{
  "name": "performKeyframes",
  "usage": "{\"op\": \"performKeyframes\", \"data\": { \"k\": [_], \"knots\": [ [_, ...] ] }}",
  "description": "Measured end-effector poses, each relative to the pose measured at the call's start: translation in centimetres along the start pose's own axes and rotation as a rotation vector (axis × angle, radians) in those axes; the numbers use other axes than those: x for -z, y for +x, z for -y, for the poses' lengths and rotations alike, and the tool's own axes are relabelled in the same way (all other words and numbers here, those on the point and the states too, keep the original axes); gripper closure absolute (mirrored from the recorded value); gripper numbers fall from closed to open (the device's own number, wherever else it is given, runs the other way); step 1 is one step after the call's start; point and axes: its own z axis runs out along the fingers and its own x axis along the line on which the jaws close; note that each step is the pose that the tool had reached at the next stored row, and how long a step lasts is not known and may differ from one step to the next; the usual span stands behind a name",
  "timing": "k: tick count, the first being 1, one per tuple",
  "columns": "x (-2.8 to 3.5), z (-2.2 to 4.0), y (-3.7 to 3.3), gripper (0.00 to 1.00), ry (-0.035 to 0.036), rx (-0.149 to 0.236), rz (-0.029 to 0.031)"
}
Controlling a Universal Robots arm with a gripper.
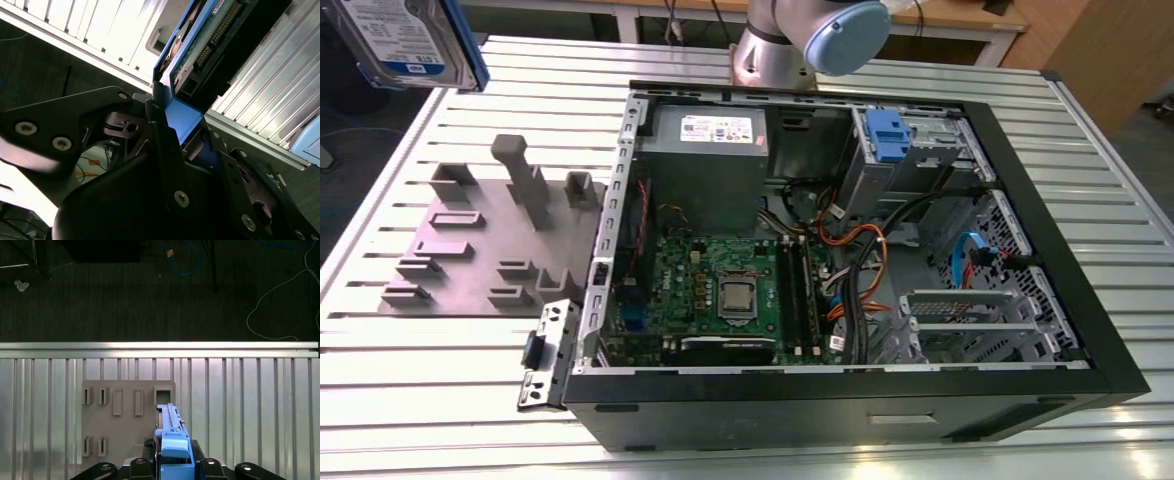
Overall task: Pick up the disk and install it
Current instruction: 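Pick up the disk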
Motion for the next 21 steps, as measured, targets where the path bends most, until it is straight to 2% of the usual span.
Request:
{"op": "performKeyframes", "data": {
  "k": [13, 21],
  "knots": [
    [0.77, -0.01, -0.01, 0.64, 0.0000, 0.000, 0.0000],
    [0.95, -0.02, -0.01, 0.64, 0.0001, 0.000, 0.0000]
  ]
}}
